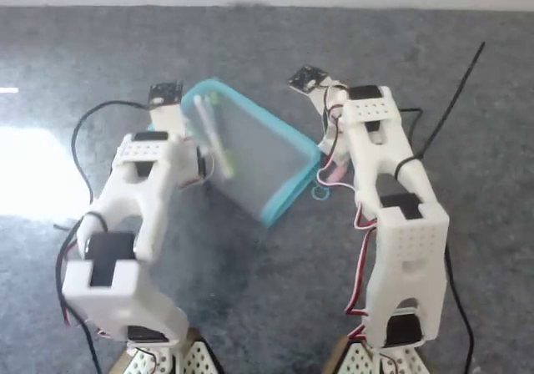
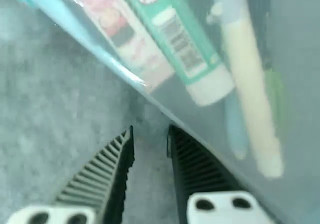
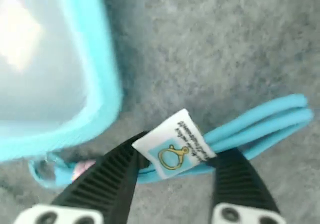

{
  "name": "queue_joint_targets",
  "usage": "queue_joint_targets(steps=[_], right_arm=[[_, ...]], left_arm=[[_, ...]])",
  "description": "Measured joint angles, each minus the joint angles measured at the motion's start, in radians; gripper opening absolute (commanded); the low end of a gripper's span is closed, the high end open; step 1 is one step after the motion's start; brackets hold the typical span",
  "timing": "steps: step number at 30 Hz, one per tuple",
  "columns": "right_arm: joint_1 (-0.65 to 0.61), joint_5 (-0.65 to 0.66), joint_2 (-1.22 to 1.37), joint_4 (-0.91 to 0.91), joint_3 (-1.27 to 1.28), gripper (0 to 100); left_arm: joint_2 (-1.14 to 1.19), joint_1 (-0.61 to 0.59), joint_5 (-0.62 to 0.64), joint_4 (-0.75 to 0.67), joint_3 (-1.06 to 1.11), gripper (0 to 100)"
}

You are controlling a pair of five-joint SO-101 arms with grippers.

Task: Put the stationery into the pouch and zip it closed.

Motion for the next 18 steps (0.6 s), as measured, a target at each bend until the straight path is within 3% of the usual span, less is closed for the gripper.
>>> queue_joint_targets(steps=[10, 15, 18], right_arm=[[-0.074, 0.031, -0.374, 0.012, 0.463, 13.8], [-0.236, 0.028, -0.671, -0.026, 0.747, 13.6], [-0.351, -0.041, -0.813, -0.023, 0.810, 13.6]], left_arm=[[0.348, 0.054, 0.000, 0.212, -0.578, 10], [0.520, 0.055, 0.000, 0.319, -0.862, 10], [0.568, 0.057, 0.002, 0.420, -1.031, 10]])
